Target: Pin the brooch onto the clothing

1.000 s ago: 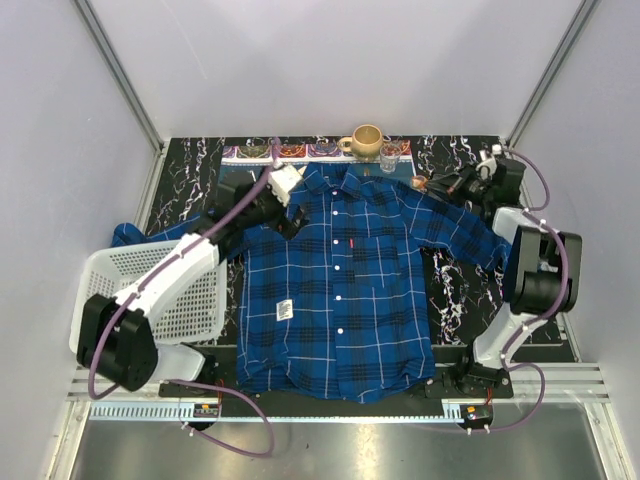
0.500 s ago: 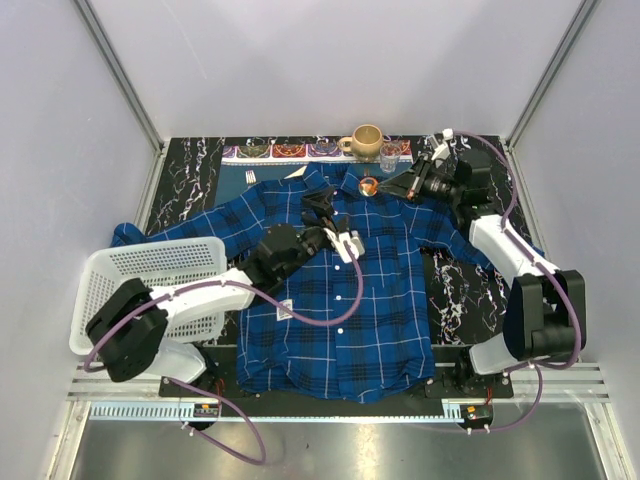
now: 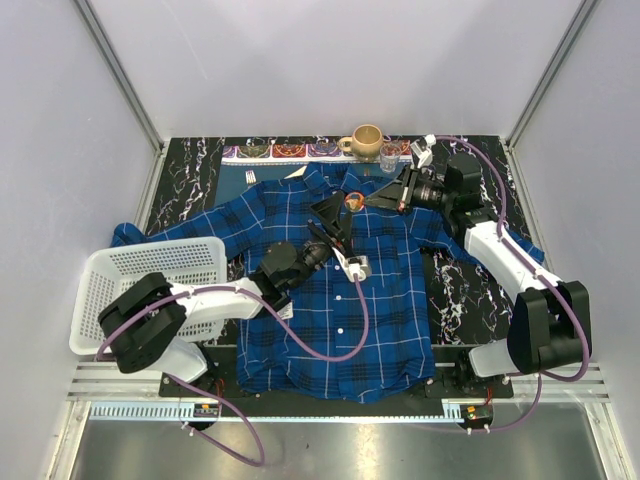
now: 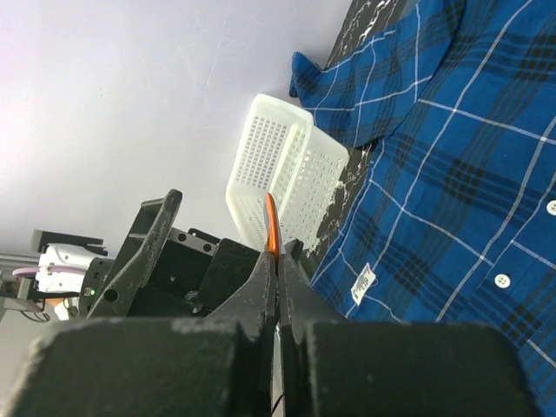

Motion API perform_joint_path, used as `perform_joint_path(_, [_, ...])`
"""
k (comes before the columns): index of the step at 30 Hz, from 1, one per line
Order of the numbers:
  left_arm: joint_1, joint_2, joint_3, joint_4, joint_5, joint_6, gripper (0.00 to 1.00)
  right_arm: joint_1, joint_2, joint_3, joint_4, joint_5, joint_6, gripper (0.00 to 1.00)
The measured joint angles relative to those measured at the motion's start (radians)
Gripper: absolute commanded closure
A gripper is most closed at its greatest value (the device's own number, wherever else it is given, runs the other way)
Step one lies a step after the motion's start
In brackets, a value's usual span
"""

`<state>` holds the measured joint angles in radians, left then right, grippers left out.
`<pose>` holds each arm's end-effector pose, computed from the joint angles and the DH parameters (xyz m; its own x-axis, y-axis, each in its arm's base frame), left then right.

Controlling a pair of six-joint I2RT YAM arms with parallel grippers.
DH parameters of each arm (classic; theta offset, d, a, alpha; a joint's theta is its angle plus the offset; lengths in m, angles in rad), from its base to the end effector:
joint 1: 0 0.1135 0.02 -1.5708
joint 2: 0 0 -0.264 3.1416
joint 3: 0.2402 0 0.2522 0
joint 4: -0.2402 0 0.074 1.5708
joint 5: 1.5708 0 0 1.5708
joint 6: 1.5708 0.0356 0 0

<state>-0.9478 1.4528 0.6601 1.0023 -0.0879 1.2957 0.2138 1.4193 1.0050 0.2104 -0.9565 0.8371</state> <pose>0.1838 -0.2505 0.2661 0.7633 0.5806 -0.2833 0.0893 0.3394 0.9364 0.3076 0.0966 0.3117 -0.8041 0.2635 -0.5328 -0.4586 0.2954 0.8381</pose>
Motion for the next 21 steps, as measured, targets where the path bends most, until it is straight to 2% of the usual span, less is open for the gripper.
perform_joint_path(4, [-0.01, 0.026, 0.0, 0.042, 0.005, 0.047, 0.36, 0.009, 0.0, 0.0, -0.001, -0.024, 0.001, 1.0])
perform_joint_path(7, [-0.019, 0.042, 0.0, 0.056, 0.012, 0.077, 0.46, 0.013, 0.0, 0.0, -0.003, -0.037, 0.002, 1.0])
perform_joint_path(8, [-0.021, 0.045, 0.0, 0.058, 0.014, 0.085, 0.58, 0.014, 0.0, 0.0, -0.005, -0.041, 0.002, 1.0])
perform_joint_path(10, [-0.025, 0.051, 0.0, 0.068, 0.016, 0.099, 0.74, 0.014, 0.0, 0.0, -0.008, -0.05, 0.003, 1.0])
perform_joint_path(11, [-0.026, 0.052, 0.0, 0.07, 0.018, 0.108, 0.87, 0.014, 0.0, 0.0, -0.008, -0.053, 0.007, 1.0])
perform_joint_path(14, [-0.031, 0.055, -0.005, 0.056, 0.024, 0.125, 1.0, 0.014, -0.011, 0.0, -0.007, -0.058, 0.013, 1.0])
perform_joint_path(15, [-0.032, 0.055, -0.008, 0.056, 0.024, 0.129, 1.0, 0.014, -0.014, 0.0, -0.01, -0.058, 0.012, 1.0])
perform_joint_path(16, [-0.033, 0.055, -0.008, 0.061, 0.024, 0.129, 1.0, 0.014, -0.016, 0.0, -0.013, -0.058, 0.013, 0.83])
perform_joint_path(18, [-0.034, 0.055, -0.008, 0.064, 0.023, 0.124, 1.0, 0.014, -0.018, 0.002, -0.016, -0.06, 0.013, 0.56])
perform_joint_path(19, [-0.034, 0.053, -0.008, 0.064, 0.019, 0.114, 1.0, 0.014, -0.018, 0.005, -0.021, -0.067, 0.006, 0.37])
perform_joint_path(21, [-0.035, 0.033, -0.007, 0.034, 0.0, 0.056, 1.0, 0.014, -0.018, 0.023, -0.04, -0.093, -0.024, 0.25])
